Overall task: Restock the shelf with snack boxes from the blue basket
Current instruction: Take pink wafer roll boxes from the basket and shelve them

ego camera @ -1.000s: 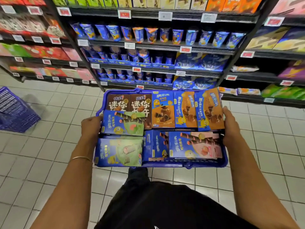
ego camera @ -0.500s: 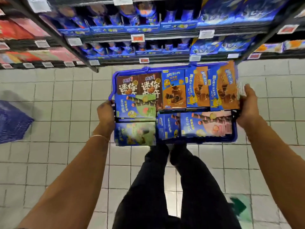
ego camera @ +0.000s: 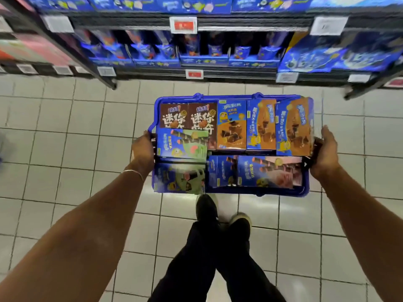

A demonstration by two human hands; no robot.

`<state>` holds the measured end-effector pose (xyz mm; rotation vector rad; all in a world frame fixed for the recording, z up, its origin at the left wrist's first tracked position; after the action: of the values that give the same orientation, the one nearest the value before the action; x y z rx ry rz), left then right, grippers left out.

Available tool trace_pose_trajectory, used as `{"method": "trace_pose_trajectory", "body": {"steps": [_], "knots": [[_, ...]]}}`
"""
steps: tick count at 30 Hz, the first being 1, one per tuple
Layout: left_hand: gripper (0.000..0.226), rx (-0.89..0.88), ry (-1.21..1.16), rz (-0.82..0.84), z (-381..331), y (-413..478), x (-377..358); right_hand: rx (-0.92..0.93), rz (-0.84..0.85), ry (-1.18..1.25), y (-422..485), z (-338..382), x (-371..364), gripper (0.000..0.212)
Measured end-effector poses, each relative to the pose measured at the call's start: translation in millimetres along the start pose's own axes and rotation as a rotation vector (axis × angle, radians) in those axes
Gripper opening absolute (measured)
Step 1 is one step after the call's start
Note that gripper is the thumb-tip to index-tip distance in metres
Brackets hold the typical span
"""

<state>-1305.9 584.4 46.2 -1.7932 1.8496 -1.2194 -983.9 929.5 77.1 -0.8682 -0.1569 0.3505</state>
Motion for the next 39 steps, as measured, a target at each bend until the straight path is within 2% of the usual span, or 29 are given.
{"method": "trace_pose_trajectory", "body": {"steps": [8,18,25,30,32,35,37,39], "knots": [[0.040,0.012,-0.014,-0.003,23.4,42.7,-30.6,-0.004,0.072,-0.005,56.6,-19.6,-12.8,0.066],[0.049,0.046,0.007,0.167,47.1,59.2,-36.1,0.001,0.052,-0.163,87.0,-46.9,2.9,0.060],[0.049,0.034,0.043,0.166,47.5,66.5,-37.7,0.015,0.065,-0.297,89.8,-44.1,2.6,0.063],[0.042,-0.014,0.226,0.206,33.3,58.7,-37.5,-0.026,-0.003,-0.346,79.4,-36.9,2.8,0.064],[0.053,-0.083,0.366,0.151,27.8,54.6,-35.8,-0.036,-0.042,-0.318,71.5,-35.1,4.4,0.056],[0.081,-0.206,0.588,0.054,26.5,35.0,-23.5,0.003,-0.057,-0.320,50.5,-34.8,1.3,0.042],[0.085,-0.302,0.735,0.014,29.0,16.2,-12.3,0.025,-0.122,-0.317,36.0,-35.9,0.1,0.049],[0.080,-0.431,0.854,0.005,36.0,-8.6,-4.2,0.079,-0.283,-0.376,19.9,-38.3,3.3,0.059]]}}
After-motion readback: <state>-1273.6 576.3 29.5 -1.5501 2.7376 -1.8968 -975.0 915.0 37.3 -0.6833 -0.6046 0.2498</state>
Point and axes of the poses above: each hand's wrist, its own y-axis towards the middle knuckle, its own x-axis out of the back of the hand, z = x × y, the point moved 2 cm from there along y, towards the middle knuckle, and after that the axes turned 2 degrees about -z, right-handed, at the moved point
